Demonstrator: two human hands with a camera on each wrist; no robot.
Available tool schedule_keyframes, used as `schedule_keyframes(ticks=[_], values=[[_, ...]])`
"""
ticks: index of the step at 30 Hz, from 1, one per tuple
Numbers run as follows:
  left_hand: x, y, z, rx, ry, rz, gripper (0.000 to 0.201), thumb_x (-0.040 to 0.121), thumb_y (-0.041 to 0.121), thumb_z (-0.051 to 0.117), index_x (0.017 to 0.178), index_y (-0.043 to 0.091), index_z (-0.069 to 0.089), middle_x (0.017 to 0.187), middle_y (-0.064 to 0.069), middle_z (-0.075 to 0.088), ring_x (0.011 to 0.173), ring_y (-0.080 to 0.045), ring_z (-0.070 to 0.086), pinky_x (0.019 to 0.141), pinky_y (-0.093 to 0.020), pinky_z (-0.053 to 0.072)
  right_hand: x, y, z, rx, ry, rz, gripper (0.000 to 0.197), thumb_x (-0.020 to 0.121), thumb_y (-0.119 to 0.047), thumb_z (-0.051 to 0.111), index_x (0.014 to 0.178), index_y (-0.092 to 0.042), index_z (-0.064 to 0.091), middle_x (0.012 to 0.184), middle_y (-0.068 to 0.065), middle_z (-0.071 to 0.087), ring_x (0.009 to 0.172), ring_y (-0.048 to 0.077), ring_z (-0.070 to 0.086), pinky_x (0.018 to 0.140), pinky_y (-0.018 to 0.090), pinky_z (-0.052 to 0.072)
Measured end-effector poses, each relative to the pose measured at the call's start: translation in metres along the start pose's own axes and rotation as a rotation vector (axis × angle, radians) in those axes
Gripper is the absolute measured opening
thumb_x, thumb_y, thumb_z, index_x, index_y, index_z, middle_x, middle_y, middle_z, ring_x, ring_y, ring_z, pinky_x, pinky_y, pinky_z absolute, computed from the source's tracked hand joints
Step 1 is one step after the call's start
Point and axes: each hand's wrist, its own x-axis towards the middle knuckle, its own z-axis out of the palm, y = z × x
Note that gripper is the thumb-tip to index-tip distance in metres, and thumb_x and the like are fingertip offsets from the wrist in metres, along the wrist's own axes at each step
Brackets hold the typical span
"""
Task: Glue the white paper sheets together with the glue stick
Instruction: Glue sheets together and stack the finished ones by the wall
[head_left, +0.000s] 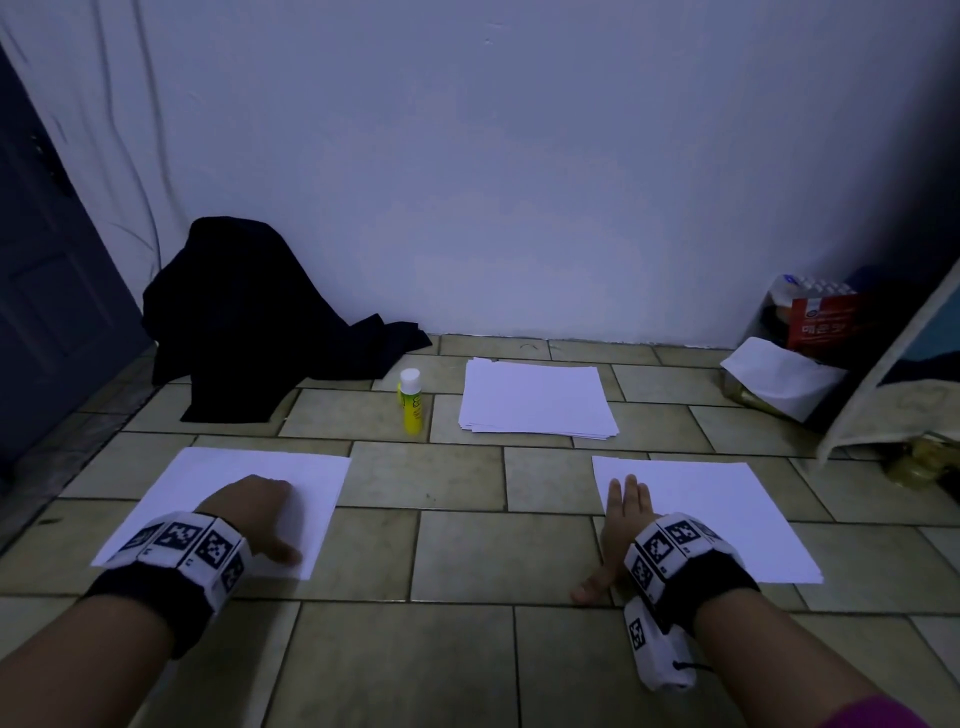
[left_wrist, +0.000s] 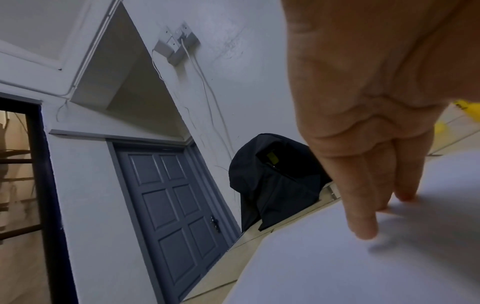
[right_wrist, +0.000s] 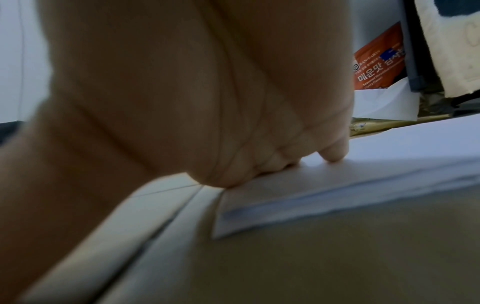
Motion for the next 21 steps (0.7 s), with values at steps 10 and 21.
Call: schedule_keyframes(ticks=[10, 21], values=[[0.004, -0.008, -0.005, 0.029, 0.063, 0.003, 0.033, 0.086, 0.03, 0.06, 0.116, 0.017, 0.06, 0.106, 0.001, 0.064, 0.098, -0.015, 0.06, 0.086, -0.025, 0.049, -0.004, 0.0, -0.002, -0.013, -0.002, -0.004, 0.155, 0.051, -0.072, 0.075, 0.144, 0.0, -0.026, 0.154, 0.019, -0.026, 0.143, 0.036, -0.02, 0.117, 0.049, 0.005], [-0.008, -0.009, -0.026, -0.156, 0.435, -0.109, 0.044, 0.075, 0.008, 0.068, 0.119, 0.007, 0.061, 0.105, -0.016, 0.064, 0.093, -0.037, 0.062, 0.075, -0.043, 0.046, -0.009, -0.004, -0.005, -0.03, -0.009, 0.005, 0.151, 0.055, -0.071, 0.074, 0.144, 0.001, -0.026, 0.153, 0.02, -0.026, 0.143, 0.036, -0.02, 0.117, 0.049, 0.003]])
